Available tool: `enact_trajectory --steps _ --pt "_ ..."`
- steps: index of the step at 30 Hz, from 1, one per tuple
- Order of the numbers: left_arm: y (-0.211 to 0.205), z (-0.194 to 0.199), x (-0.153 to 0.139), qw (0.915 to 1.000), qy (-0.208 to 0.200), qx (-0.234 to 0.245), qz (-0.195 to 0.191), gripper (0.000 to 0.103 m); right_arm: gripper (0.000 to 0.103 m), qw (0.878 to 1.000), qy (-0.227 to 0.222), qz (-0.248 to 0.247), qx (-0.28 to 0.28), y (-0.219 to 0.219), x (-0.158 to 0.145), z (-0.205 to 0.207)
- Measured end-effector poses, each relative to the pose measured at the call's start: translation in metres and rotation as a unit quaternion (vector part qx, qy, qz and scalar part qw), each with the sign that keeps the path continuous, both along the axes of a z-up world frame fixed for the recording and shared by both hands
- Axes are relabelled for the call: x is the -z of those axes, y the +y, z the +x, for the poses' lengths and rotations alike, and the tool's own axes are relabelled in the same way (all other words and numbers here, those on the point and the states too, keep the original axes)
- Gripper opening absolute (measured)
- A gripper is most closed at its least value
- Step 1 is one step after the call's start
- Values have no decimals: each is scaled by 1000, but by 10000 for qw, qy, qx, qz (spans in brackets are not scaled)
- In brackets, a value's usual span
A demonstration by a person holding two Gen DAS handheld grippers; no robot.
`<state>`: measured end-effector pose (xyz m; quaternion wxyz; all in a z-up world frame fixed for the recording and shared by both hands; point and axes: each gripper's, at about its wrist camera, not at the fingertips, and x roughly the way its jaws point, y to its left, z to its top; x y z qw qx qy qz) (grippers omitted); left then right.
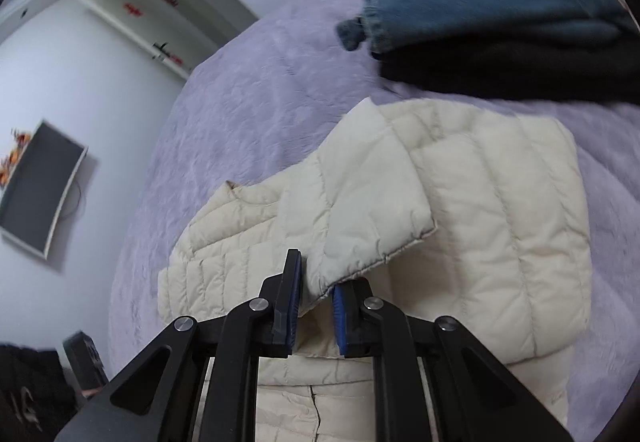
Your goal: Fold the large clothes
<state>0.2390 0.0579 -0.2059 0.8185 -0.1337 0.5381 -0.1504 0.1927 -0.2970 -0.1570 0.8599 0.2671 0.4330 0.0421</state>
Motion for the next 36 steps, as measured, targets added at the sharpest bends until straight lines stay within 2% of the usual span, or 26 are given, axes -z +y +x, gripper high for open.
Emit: enact_trajectory --steps 5,10,12,19,25,26,28,29,30,31,36 --pt "13 11 -4 9960 187 -11 -879 103 16 9892 -115 -806 -1222 67 -3 3" --pt "9 20 -2 9835 412 195 -1751 103 16 9766 189 -1018 -1886 105 20 -4" --pt "1 22 0 9788 483 327 -1964 103 17 9733 363 -1038 -2016 110 29 -5" --pt "-33 38 13 9788 754 484 -1844 103 17 9769 609 -668 -1936 89 34 -25" --pt "-56 48 10 9843 646 468 -1574 101 17 9840 702 -354 -1601 55 28 -45" --pt "-60 50 8 9864 589 440 -1469 95 19 9853 733 -297 -1515 47 28 -48" --pt "-66 55 7 9880 616 489 -1328 45 41 9879 763 -217 -1330 32 26 -54" --pt "-68 55 8 9891 656 493 -1223 33 66 9894 745 -190 -1235 24 25 -58" --pt "-69 55 8 9905 638 482 -1123 17 76 9908 697 -169 -1147 17 23 -61" --pt "-68 53 8 9917 572 474 -1045 14 76 9916 677 -165 -1093 11 21 -64" --pt "-52 31 4 9950 402 386 -829 14 76 9934 729 -105 -877 -13 18 -73"
